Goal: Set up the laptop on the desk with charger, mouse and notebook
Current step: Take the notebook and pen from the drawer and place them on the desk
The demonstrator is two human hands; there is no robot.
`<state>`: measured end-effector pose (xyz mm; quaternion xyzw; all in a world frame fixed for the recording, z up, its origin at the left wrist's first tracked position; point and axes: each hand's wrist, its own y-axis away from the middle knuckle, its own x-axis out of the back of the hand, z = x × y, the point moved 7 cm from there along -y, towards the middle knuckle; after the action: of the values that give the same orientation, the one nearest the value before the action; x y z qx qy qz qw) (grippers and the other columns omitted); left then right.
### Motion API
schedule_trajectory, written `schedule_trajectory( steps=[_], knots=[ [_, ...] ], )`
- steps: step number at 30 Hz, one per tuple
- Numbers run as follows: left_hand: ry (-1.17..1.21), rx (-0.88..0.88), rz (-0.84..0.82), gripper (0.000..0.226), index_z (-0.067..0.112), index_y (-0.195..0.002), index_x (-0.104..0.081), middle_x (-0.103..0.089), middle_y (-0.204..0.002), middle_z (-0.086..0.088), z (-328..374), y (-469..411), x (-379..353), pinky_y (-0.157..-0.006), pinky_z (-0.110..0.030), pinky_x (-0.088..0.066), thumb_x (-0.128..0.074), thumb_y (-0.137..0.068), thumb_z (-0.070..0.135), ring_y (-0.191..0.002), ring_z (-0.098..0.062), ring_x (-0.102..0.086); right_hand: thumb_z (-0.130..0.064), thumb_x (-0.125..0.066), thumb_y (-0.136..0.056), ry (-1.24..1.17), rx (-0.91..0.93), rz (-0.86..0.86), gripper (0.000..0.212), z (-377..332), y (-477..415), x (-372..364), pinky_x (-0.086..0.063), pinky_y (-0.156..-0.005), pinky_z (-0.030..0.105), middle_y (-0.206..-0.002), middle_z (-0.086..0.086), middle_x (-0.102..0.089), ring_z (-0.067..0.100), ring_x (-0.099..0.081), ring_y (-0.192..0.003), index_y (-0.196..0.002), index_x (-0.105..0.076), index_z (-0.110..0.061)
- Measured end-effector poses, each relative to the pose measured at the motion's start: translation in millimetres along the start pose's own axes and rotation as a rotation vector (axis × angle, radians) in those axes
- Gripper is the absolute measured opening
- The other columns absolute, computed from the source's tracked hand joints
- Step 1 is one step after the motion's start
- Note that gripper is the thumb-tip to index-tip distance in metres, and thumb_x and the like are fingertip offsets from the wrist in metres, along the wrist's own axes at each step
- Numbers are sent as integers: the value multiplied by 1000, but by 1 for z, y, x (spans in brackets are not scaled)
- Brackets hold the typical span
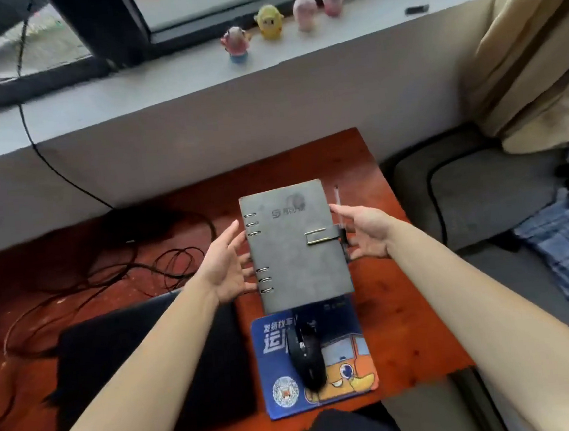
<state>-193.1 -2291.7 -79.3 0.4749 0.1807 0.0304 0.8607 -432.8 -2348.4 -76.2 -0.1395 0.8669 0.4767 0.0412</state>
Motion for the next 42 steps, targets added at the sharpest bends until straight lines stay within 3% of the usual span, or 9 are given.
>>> schedule_trajectory(
  steps=[6, 13, 20, 26, 30, 34, 37, 40, 42],
  knots=[
    [19, -3, 154, 41, 36, -112, -66, -67, -110, -8, 22, -52, -17, -92, -52, -48, -49, -88, 66, -105, -32, -63, -50, -45, -102, 100, -38, 18, 25, -35, -72, 20, -43, -98, 53, -107, -3, -61, 24, -59, -100, -97, -62, -31],
    [-42, -32, 236, 40, 37, -109, -65, -68, -109, -4, 37, -81, -25, -85, -46, -50, -49, -87, 67, -102, -28, -65, -49, -45, -101, 123, -6, 44, 29, -43, -107, 32, -48, -73, 38, -103, -4, -65, 22, -60, -93, -100, -65, -28],
    [-53, -86, 290, 43, 34, -102, -67, -70, -112, 6, 22, -87, -37, -93, -41, -49, -45, -91, 68, -109, -17, -63, -43, -41, -104, 76, 52, 139, 25, -34, -104, 43, -50, -65, 35, -102, -4, -68, 19, -62, -86, -108, -64, -33],
    [-36, -136, 284, 39, 28, -103, -62, -61, -106, 12, 20, -75, -36, -72, -35, -43, -44, -95, 63, -99, -9, -58, -40, -47, -103, 71, 99, 186, 33, -29, -94, 54, -51, -78, 45, -109, -5, -61, 22, -59, -94, -131, -59, -30],
    [-120, -152, 320, 65, 22, -145, -46, -49, -144, -4, 17, -62, -16, -107, -52, -35, -43, -95, 64, -132, -23, -48, -41, -52, -101, 120, 175, 329, 38, -29, -84, 70, -54, -88, 44, -112, -4, -56, 19, -57, -101, -136, -58, -27],
    [-326, -300, 396, 46, 27, -128, -57, -55, -134, 0, 13, -38, 16, -99, -39, -38, -45, -97, 59, -118, -16, -52, -36, -56, -99, 114, 282, 359, 31, -26, -65, 51, -54, -85, 35, -109, -3, -64, 17, -61, -101, -128, -62, -25],
    [-554, -447, 497, 47, 17, -135, -57, -56, -140, -1, 3, -19, 43, -102, -26, -33, -50, -100, 47, -120, -9, -49, -17, -55, -97, 280, 379, 414, 26, -30, -54, 23, -44, -62, 22, -106, 1, -68, 14, -59, -83, -120, -69, -20],
    [-732, -482, 563, 52, 16, -141, -51, -50, -146, -3, -24, 5, 75, -110, -32, -33, -52, -99, 47, -131, -15, -46, -8, -47, -98, 392, 407, 371, 28, -23, -50, -20, -46, -53, 16, -85, 3, -65, 17, -60, -72, -112, -70, -14],
    [-883, -490, 647, 55, 16, -143, -48, -44, -152, -5, -43, 18, 96, -114, -42, -32, -51, -98, 49, -140, -21, -38, -10, -48, -98, 613, 442, 319, 26, -19, -51, -52, -51, -70, 22, -84, 0, -65, 18, -61, -81, -110, -71, -16]
  ],
)
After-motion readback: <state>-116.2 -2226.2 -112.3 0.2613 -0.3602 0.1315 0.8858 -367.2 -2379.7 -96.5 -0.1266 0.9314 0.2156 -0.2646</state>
